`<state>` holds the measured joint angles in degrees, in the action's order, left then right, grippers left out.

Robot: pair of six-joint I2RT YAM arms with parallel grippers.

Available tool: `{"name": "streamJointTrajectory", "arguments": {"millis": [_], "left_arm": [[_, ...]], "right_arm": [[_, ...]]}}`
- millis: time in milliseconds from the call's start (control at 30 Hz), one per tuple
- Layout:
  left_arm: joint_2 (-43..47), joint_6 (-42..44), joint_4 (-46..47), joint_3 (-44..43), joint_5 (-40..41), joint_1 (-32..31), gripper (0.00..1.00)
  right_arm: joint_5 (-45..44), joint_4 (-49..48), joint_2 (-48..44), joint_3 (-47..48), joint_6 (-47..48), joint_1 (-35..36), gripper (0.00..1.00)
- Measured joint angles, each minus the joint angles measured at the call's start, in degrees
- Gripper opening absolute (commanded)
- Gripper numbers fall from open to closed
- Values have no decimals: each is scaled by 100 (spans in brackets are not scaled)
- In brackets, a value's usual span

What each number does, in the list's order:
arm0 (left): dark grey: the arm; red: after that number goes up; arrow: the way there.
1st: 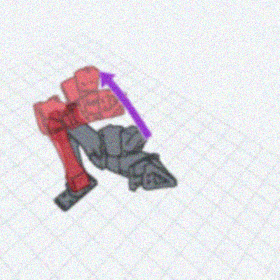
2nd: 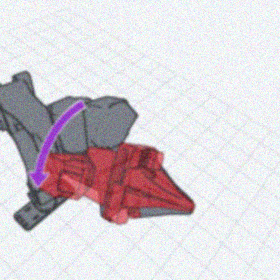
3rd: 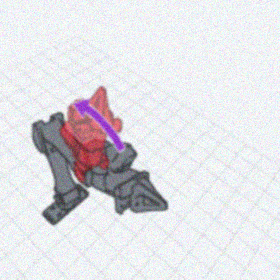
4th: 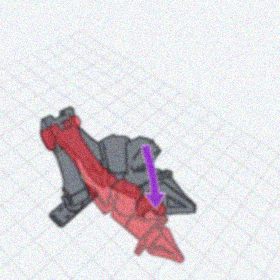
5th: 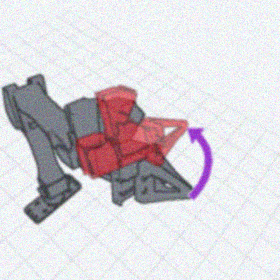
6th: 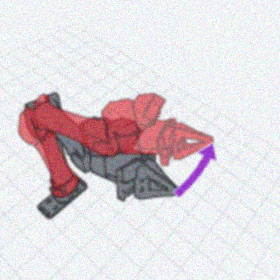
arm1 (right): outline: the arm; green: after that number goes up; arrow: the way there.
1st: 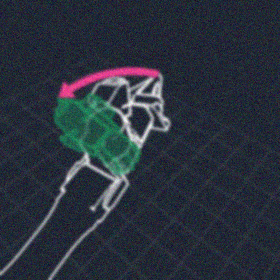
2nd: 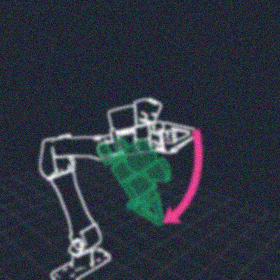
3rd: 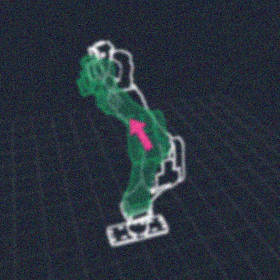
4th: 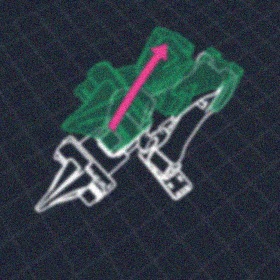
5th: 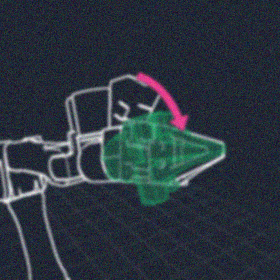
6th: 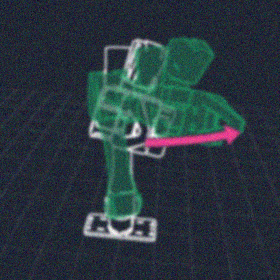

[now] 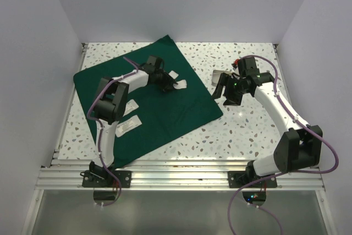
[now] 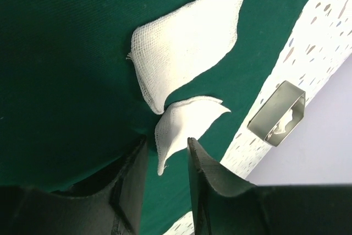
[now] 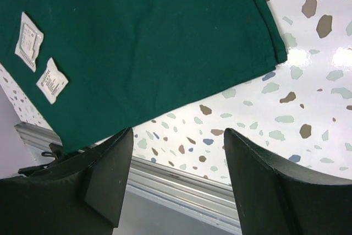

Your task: Prepare the surgical pack

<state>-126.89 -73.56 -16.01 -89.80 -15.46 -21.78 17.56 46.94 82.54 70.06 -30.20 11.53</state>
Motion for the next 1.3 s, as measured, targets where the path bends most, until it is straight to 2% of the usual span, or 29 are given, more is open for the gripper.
{"name": "streamJointTrajectory", "arguments": {"millis": [233, 367, 633, 867, 1100, 1300], "left_arm": [[-190, -33, 205, -131, -33, 2, 21], [-308, 212, 216, -308, 31, 2, 0], [-304, 817, 310, -393, 98, -44, 0], [-4, 802, 754, -352, 190, -83, 0], [337, 334, 1685, -205, 404, -22, 0], [664, -492, 2695, 911, 839, 35, 0]], "right_arm": [[15, -15, 4, 0, 59, -9, 70], [17, -15, 4, 0, 87, -35, 70], [22, -15, 7, 2, 96, -72, 70], [103, -28, 11, 9, 96, -72, 70], [153, -28, 35, 9, 114, -72, 70], [214, -28, 35, 9, 111, -72, 70]]}}
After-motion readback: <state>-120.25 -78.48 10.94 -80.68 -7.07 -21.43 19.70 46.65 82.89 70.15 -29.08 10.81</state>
